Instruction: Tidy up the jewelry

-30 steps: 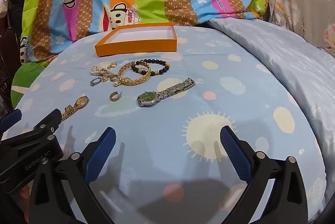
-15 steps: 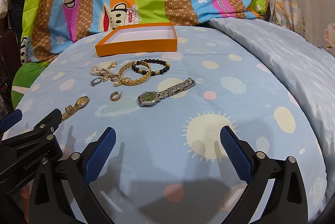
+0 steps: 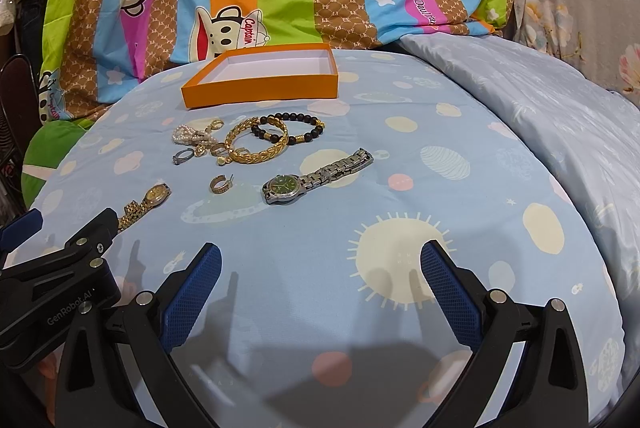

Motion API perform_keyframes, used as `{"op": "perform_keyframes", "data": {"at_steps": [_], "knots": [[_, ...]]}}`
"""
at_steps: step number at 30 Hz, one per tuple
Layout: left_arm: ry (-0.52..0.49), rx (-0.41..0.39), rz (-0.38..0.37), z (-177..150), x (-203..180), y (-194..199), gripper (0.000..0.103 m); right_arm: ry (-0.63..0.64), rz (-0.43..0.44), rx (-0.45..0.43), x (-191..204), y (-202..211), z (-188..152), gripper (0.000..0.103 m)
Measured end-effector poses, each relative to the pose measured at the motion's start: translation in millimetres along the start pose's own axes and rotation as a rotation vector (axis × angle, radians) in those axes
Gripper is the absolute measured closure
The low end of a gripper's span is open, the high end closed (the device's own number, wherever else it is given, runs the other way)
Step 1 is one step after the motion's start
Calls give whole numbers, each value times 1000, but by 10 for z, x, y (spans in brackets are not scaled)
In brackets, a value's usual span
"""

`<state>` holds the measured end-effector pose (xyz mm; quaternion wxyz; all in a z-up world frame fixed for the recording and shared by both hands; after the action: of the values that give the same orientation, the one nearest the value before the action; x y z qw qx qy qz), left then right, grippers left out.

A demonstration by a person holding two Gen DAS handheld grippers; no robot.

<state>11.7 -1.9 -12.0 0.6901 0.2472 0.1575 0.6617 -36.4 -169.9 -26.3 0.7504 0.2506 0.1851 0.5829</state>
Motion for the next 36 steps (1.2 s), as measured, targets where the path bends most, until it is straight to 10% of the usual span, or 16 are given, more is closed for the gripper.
{"op": "perform_keyframes", "data": {"at_steps": [36], "knots": [[0,8,-4,-11,-14,-14,6,-3,2,2,-2,3,5,5]]}}
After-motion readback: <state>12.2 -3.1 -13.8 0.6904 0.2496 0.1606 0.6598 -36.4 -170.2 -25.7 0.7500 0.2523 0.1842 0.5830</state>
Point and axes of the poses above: each gripper's, at about its wrist camera, not at the fingertips, and y roughly against the way its jaws point, x to its left, z to its top, the point moved 2 cm from there along -y, roughly the way its jaws point, and after that the axes turned 9 degrees about -x, right-handed, at the moved point
